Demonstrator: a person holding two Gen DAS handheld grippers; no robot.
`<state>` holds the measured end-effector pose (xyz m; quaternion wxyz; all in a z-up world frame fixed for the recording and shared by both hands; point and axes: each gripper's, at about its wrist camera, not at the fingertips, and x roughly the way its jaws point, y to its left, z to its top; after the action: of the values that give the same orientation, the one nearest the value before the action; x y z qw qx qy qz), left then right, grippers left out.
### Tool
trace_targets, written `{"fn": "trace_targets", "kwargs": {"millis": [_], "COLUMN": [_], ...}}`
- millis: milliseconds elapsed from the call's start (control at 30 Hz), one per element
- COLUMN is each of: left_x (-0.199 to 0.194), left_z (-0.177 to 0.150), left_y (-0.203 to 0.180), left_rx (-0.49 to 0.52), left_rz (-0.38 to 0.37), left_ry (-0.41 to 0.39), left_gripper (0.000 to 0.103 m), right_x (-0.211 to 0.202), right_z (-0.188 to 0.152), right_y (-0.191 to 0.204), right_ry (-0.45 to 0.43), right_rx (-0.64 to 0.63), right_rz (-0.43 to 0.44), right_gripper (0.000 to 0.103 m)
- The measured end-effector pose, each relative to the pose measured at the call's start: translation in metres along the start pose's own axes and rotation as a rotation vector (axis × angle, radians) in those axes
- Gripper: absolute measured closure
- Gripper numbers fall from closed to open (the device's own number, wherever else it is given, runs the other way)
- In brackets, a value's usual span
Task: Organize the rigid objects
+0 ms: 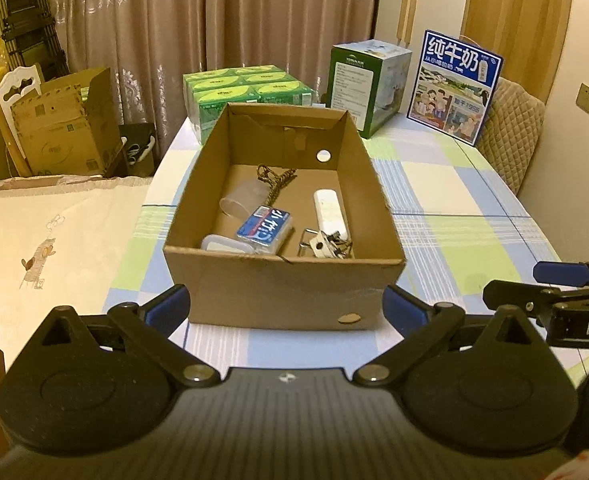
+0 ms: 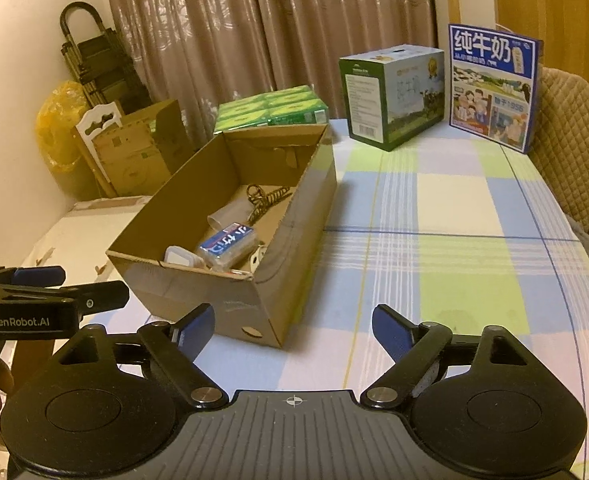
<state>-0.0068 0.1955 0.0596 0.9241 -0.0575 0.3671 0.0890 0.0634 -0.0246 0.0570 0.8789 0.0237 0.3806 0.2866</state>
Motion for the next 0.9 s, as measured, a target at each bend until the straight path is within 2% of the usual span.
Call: {"fn": "trace_targets", "kwargs": {"millis": [900], "left_x": [-0.008], "left_z": [-0.016], "left_y": [-0.009], "left_rx": [0.022], "left_rz": [0.009], "left_ry": [0.033], "left_gripper": [0.001], "right_x": [-0.004], "right_z": [-0.018], "right_y": [0.004], "right_ry": [0.031], "right_rx": [0.004], "right_rz": [-0.023], "right_gripper": [0.02]}}
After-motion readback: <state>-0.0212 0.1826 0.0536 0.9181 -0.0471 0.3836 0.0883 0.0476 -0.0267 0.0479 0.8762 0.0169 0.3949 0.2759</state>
